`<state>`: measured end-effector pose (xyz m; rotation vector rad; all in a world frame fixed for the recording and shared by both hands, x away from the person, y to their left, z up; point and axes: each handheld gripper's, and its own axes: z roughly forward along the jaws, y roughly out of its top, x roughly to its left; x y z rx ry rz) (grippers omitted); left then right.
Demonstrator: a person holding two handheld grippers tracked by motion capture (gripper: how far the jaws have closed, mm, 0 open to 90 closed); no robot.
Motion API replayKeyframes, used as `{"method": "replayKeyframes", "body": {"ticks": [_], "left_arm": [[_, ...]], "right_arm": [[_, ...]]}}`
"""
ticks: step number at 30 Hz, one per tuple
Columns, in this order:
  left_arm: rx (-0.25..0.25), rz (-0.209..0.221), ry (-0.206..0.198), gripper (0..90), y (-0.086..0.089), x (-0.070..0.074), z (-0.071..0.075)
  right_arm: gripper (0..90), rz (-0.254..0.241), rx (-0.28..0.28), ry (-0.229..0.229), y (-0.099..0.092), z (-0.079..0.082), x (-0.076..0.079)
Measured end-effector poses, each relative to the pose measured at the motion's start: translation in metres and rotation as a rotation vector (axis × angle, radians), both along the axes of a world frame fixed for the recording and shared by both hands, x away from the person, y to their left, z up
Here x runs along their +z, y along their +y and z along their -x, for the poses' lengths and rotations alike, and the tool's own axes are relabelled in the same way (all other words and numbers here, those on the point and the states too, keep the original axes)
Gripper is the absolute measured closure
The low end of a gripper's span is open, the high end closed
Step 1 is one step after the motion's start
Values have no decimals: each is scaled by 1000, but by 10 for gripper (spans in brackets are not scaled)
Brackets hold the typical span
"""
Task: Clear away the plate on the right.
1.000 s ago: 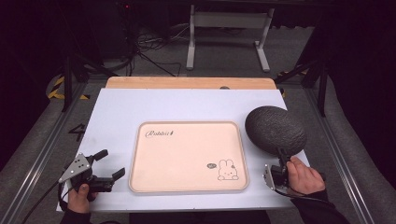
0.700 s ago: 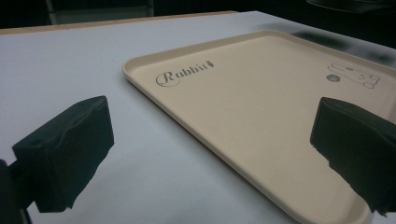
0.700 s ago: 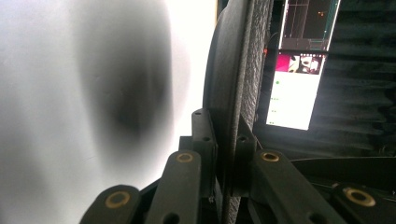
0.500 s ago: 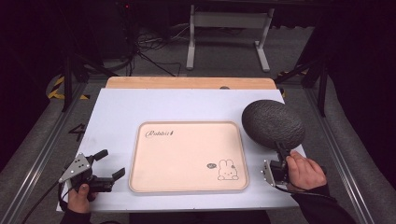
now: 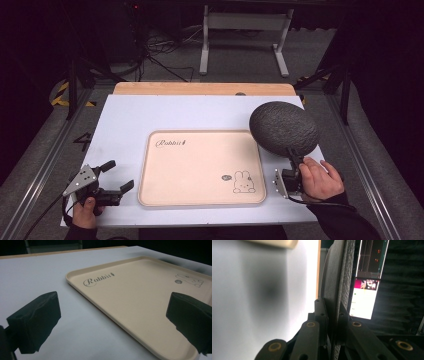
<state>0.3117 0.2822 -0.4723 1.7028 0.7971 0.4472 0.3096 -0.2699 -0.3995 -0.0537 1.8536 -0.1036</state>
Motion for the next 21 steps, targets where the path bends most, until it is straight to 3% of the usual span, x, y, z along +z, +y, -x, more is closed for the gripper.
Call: {"method": "replayKeyframes", "body": {"ticks": [8, 21], "left_arm": [[3, -5, 22, 3, -1, 0, -2], [6, -33, 34, 3, -5, 1, -3]], "right_arm": [[845, -10, 83, -10, 25, 1, 8], [840, -12, 159, -21, 61, 3, 15]]}}
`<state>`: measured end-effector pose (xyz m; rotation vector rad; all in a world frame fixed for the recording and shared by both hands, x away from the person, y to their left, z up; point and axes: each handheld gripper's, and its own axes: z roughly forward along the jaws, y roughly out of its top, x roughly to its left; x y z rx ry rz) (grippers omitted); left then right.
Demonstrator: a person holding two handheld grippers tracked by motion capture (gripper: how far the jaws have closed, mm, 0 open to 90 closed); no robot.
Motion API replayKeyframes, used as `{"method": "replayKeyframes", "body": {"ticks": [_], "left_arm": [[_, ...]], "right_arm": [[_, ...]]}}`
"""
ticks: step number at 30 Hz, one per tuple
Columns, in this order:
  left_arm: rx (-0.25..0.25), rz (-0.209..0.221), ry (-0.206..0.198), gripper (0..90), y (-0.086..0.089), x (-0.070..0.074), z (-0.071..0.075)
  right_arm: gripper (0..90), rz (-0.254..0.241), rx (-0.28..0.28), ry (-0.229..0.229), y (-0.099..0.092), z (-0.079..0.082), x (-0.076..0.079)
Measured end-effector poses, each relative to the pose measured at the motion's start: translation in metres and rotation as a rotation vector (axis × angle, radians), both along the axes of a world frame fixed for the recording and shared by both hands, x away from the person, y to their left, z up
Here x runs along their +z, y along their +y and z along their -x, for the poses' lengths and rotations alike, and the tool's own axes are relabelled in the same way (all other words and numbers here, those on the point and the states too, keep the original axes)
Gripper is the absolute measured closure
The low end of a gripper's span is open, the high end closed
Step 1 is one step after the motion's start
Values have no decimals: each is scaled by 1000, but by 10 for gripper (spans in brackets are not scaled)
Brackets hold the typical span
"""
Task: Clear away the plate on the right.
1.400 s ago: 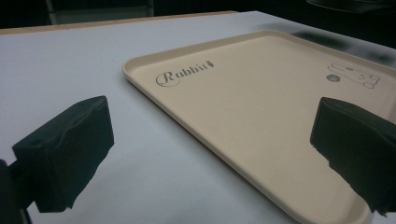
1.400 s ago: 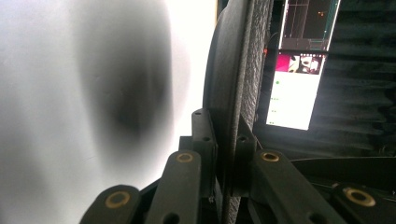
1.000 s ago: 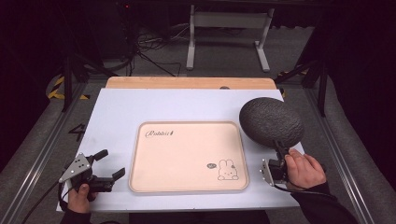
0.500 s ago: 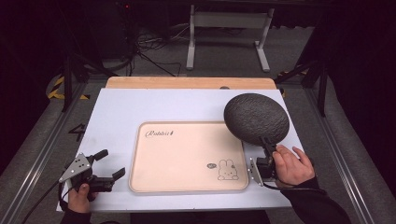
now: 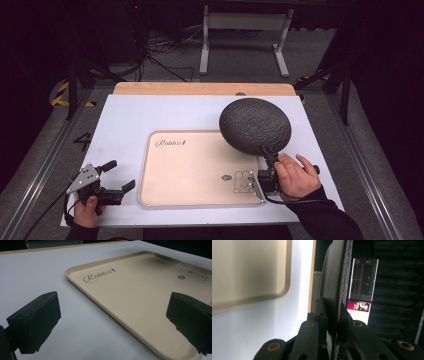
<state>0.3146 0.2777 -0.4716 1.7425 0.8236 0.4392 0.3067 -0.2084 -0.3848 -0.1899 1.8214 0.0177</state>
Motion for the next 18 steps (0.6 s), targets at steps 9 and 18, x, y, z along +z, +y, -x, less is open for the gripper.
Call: {"method": "replayKeyframes", "body": {"ticks": [9, 18], "left_arm": [[5, -31, 27, 3, -3, 1, -3], [3, -37, 16, 3, -4, 1, -2]], "right_arm": [[833, -6, 42, -3, 18, -1, 0], [829, 0, 94, 3, 37, -2, -1]]}}
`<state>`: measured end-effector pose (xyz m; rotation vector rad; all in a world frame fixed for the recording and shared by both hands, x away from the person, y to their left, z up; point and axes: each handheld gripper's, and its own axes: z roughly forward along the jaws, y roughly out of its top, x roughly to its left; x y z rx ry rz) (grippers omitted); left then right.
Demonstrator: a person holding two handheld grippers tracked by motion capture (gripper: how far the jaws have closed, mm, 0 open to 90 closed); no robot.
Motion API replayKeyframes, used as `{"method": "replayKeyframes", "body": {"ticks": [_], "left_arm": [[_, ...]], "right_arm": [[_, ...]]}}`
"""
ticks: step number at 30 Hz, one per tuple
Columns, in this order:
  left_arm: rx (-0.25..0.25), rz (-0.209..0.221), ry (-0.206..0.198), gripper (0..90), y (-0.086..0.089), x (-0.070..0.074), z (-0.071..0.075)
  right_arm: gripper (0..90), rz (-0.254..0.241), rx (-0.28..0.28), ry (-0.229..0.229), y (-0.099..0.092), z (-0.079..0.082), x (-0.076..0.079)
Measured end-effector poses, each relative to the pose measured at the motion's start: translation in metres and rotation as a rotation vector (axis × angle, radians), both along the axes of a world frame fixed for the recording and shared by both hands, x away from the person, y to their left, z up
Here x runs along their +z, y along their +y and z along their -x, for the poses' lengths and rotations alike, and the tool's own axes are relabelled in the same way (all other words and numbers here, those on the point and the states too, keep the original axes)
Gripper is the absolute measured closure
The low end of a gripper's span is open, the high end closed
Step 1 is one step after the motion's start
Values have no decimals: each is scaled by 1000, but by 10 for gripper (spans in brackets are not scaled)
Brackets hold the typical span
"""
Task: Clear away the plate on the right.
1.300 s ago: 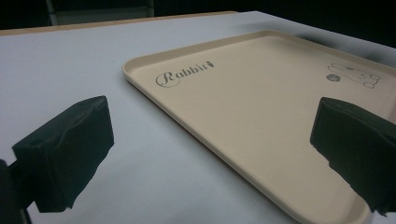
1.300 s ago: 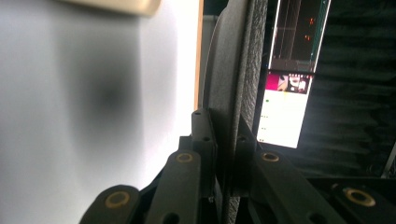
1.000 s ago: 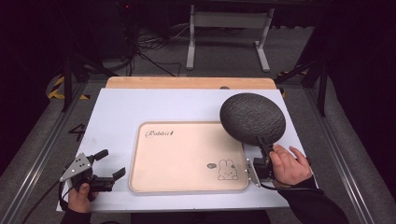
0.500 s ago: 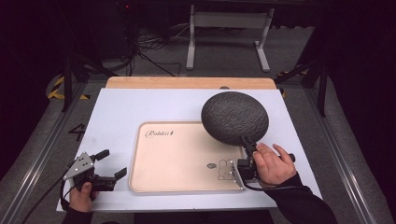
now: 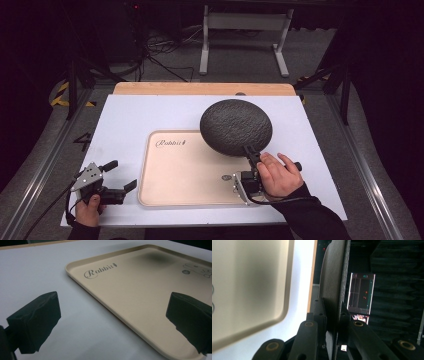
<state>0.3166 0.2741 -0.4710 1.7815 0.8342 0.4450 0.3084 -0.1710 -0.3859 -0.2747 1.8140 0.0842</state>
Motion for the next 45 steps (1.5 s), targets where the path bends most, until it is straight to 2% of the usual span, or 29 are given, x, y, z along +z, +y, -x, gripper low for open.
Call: {"method": "replayKeyframes", "body": {"ticks": [3, 8, 26, 37, 41, 45], "left_arm": [[1, 0, -1, 3, 0, 0, 0], [1, -1, 3, 3, 0, 0, 0], [-2, -4, -8, 3, 0, 0, 1], [-3, -7, -6, 3, -1, 0, 1], [-4, -13, -8, 3, -1, 0, 1], [-4, -14, -7, 3, -1, 0, 0]], "right_arm": [[829, -1, 4, 3, 3, 0, -1], [829, 16, 45, -3, 14, -1, -4], [819, 9, 127, 29, 44, -1, -15], [816, -7, 159, 59, 49, 5, -27], [815, 12, 176, 69, 50, 8, -32], [810, 31, 192, 97, 52, 8, -37]]}}
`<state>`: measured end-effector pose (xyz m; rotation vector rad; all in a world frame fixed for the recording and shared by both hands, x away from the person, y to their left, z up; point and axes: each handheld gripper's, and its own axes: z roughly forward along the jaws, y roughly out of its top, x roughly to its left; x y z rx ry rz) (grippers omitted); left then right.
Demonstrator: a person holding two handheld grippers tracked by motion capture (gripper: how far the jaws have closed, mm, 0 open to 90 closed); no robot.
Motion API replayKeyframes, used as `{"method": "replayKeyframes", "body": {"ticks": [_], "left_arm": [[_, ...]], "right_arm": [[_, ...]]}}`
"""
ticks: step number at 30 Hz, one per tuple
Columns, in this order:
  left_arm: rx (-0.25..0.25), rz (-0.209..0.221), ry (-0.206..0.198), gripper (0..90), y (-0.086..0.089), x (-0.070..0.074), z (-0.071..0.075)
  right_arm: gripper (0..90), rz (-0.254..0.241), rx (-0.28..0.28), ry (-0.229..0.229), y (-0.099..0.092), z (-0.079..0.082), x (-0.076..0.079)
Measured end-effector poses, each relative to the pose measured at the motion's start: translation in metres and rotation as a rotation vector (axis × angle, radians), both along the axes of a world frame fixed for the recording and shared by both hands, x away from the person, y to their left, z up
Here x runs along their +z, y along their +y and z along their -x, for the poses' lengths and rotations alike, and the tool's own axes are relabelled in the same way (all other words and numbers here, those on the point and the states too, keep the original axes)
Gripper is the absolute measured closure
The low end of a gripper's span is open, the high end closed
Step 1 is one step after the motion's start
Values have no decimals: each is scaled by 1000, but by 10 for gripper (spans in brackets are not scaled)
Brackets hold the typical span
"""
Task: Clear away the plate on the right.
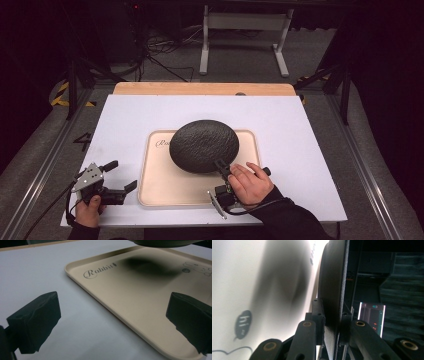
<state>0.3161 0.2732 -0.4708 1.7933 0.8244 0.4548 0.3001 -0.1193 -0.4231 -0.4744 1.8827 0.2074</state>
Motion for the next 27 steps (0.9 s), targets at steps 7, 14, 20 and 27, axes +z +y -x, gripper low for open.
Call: {"method": "replayKeyframes", "body": {"ticks": [7, 14, 20, 27], "left_arm": [[-1, 0, 0, 3, 0, 0, 0], [-2, 2, 0, 3, 0, 0, 0], [-2, 3, 0, 3, 0, 0, 0], [-3, 3, -2, 3, 0, 0, 0]], "right_arm": [[806, 20, 7, 28, -1, 2, -8], [804, 36, 15, 53, 0, 4, -14], [800, 35, 14, 75, 1, 5, -19], [797, 36, 23, 88, 1, 5, -22]]}}
